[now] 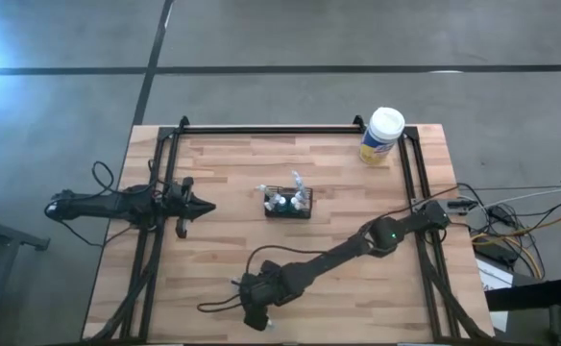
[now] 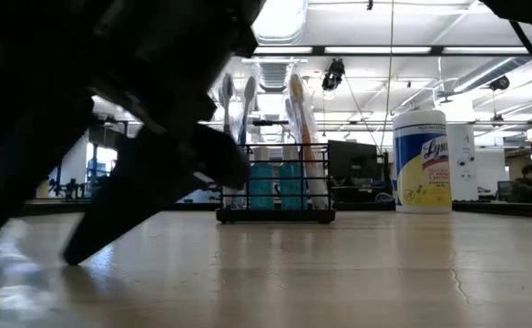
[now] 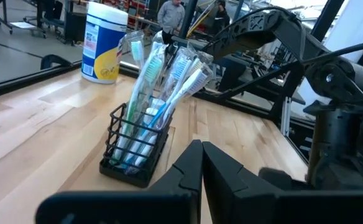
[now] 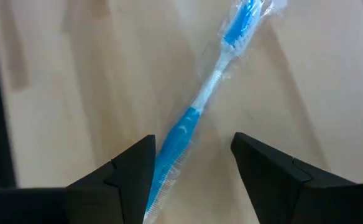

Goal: Pick & Place toothbrushing station
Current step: Put the blue toothbrush into the wire organizer

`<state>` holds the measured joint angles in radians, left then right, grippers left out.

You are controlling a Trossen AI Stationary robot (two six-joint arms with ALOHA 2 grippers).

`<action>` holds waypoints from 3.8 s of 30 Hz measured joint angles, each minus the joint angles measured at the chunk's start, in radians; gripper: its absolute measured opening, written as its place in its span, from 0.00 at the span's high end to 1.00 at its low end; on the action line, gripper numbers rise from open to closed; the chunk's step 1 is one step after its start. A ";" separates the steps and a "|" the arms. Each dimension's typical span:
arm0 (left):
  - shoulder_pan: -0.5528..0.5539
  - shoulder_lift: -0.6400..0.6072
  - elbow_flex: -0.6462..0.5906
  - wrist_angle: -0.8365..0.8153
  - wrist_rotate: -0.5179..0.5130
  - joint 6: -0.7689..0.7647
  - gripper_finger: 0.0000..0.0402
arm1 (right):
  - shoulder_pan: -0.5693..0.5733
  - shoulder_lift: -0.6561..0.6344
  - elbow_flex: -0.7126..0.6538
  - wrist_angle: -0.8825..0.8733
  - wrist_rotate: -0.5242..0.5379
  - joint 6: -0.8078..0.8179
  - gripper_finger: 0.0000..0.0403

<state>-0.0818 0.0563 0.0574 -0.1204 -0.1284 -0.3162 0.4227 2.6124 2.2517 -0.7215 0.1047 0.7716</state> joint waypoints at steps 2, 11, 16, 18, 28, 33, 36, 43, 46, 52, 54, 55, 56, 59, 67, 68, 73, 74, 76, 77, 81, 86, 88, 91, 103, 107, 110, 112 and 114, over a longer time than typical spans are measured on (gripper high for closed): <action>0.000 0.000 0.000 0.000 0.000 0.001 0.97 | -0.002 -0.002 -0.005 -0.053 0.003 -0.001 0.46; 0.000 0.000 -0.001 0.000 0.000 0.009 0.97 | -0.002 -0.002 -0.016 -0.167 0.058 -0.034 0.55; 0.000 0.000 -0.001 0.000 0.000 0.009 0.97 | -0.006 -0.001 -0.003 -0.187 0.061 -0.042 0.78; 0.000 0.000 -0.001 0.000 0.003 0.009 0.97 | -0.006 -0.001 0.010 -0.192 0.078 -0.058 0.88; 0.000 0.000 -0.002 0.000 0.063 0.055 0.97 | 0.010 -0.075 0.009 -0.206 0.211 -0.166 0.96; 0.000 0.000 -0.002 0.001 0.068 0.055 0.97 | 0.044 -0.196 0.012 -0.237 0.389 -0.256 0.96; 0.000 0.000 -0.002 0.005 0.097 0.056 0.97 | 0.044 -0.258 0.000 -0.249 0.449 -0.300 0.96; 0.000 0.000 -0.003 0.011 0.173 0.058 0.97 | 0.047 -0.428 -0.071 -0.174 0.520 -0.490 0.97; 0.000 0.000 -0.004 0.016 0.189 0.071 0.97 | 0.046 -0.501 -0.152 -0.045 0.519 -0.621 0.97; 0.000 0.003 -0.008 0.068 0.207 0.142 0.97 | -0.002 -0.717 -0.480 0.378 0.271 -0.855 0.97; -0.001 0.005 -0.008 0.106 0.206 0.153 0.97 | -0.038 -0.783 -0.628 0.512 0.200 -0.861 0.97; -0.001 0.005 -0.008 0.109 0.206 0.158 0.97 | -0.059 -0.813 -0.703 0.579 0.158 -0.870 0.97; -0.001 0.009 -0.008 0.110 0.198 0.159 0.97 | -0.080 -0.836 -0.781 0.650 0.125 -0.876 0.97; -0.001 0.028 -0.009 0.123 0.151 0.159 0.99 | -0.149 -0.899 -0.990 0.879 0.034 -0.880 0.97; -0.001 0.168 -0.004 0.352 0.096 0.168 0.99 | -0.363 -0.940 -1.339 1.432 -0.212 -0.825 0.97; -0.001 0.193 0.001 0.378 0.086 0.170 0.99 | -0.379 -0.939 -1.353 1.471 -0.236 -0.819 0.97; -0.001 0.334 0.039 0.460 0.017 0.172 0.97 | -0.415 -0.932 -1.370 1.499 -0.292 -0.823 0.97; -0.001 0.366 0.053 0.460 0.013 0.180 0.96 | -0.417 -0.932 -1.368 1.497 -0.291 -0.827 0.97; -0.001 0.429 0.086 0.465 0.001 0.194 0.94 | -0.419 -0.939 -1.354 1.488 -0.291 -0.835 0.97; -0.001 0.465 0.107 0.477 -0.003 0.210 0.92 | -0.418 -0.941 -1.348 1.487 -0.291 -0.839 0.97; -0.005 0.610 0.194 0.532 0.000 0.307 0.84 | -0.416 -0.942 -1.333 1.479 -0.293 -0.846 0.97; -0.011 0.779 0.318 0.518 0.005 0.364 0.65 | -0.420 -0.942 -1.328 1.480 -0.292 -0.853 0.97; -0.012 0.833 0.375 0.539 0.005 0.387 0.57 | -0.421 -0.942 -1.328 1.479 -0.292 -0.853 0.97; -0.012 0.895 0.439 0.537 0.019 0.434 0.46 | -0.421 -0.942 -1.328 1.478 -0.292 -0.855 0.97; -0.013 0.991 0.543 0.606 0.120 0.489 0.37 | -0.421 -0.941 -1.328 1.513 -0.253 -0.905 0.97; -0.012 0.998 0.539 0.645 0.144 0.489 0.40 | -0.421 -0.941 -1.328 1.524 -0.227 -0.907 0.97; -0.012 0.999 0.539 0.663 0.145 0.488 0.44 | -0.421 -0.941 -1.328 1.526 -0.214 -0.907 0.97; -0.011 1.007 0.538 0.680 0.145 0.483 0.47 | -0.420 -0.941 -1.328 1.527 -0.209 -0.907 0.97; -0.011 1.017 0.538 0.703 0.144 0.480 0.49 | -0.420 -0.941 -1.328 1.529 -0.209 -0.907 0.97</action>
<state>-0.0929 1.0731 0.5957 0.5823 0.0159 0.1641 0.0025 1.6711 0.9237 0.8072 -0.1043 -0.1352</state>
